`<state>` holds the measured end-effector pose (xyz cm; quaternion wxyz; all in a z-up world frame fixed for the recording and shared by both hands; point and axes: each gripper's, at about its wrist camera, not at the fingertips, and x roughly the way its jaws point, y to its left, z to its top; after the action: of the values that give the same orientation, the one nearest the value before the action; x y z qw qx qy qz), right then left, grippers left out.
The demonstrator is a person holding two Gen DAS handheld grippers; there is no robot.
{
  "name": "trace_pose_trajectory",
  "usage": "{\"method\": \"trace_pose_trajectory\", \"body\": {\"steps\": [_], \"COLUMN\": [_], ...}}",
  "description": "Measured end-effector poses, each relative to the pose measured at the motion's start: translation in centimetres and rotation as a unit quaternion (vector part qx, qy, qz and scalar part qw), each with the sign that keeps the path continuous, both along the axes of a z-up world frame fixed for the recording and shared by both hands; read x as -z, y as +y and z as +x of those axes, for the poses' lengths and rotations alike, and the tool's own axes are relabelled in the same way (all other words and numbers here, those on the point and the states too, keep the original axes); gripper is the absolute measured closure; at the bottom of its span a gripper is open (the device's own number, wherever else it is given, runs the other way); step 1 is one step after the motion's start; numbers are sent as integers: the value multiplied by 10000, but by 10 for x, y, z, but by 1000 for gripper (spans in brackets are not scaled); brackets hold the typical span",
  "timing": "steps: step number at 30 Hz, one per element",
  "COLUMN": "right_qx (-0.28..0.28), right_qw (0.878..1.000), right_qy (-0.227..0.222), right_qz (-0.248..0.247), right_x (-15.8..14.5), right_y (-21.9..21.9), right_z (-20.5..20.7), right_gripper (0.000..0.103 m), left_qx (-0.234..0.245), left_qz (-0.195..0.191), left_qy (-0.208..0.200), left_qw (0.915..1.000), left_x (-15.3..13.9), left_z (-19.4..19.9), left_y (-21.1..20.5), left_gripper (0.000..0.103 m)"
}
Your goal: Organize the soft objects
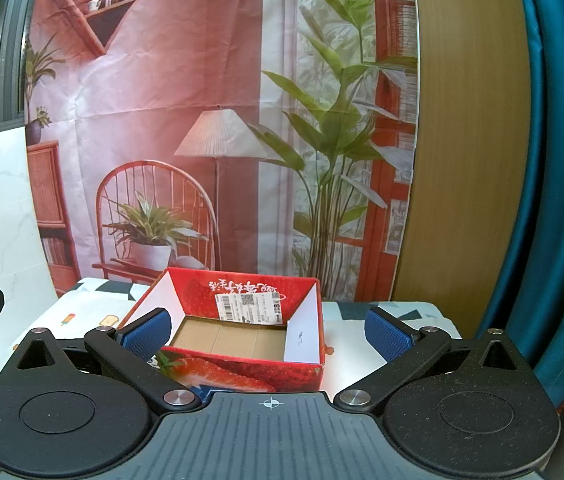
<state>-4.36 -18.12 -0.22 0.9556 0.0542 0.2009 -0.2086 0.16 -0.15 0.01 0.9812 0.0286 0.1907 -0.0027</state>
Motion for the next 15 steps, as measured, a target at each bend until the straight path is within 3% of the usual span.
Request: {"method": "trace_pose_trajectory", "body": {"steps": [15], "right_qx": [-2], "right_qw": [10000], "right_qy": [1], "right_qz": [-6], "right_x": [0], "right_y": [1], "right_z": [0], "right_gripper": [0], "left_qx": [-4], "left_qz": [-14], "left_qy": [-1], "left_qw": [10000], "left_x": [2], "left_z": [1], "left_y": [2], "left_gripper": [0]}}
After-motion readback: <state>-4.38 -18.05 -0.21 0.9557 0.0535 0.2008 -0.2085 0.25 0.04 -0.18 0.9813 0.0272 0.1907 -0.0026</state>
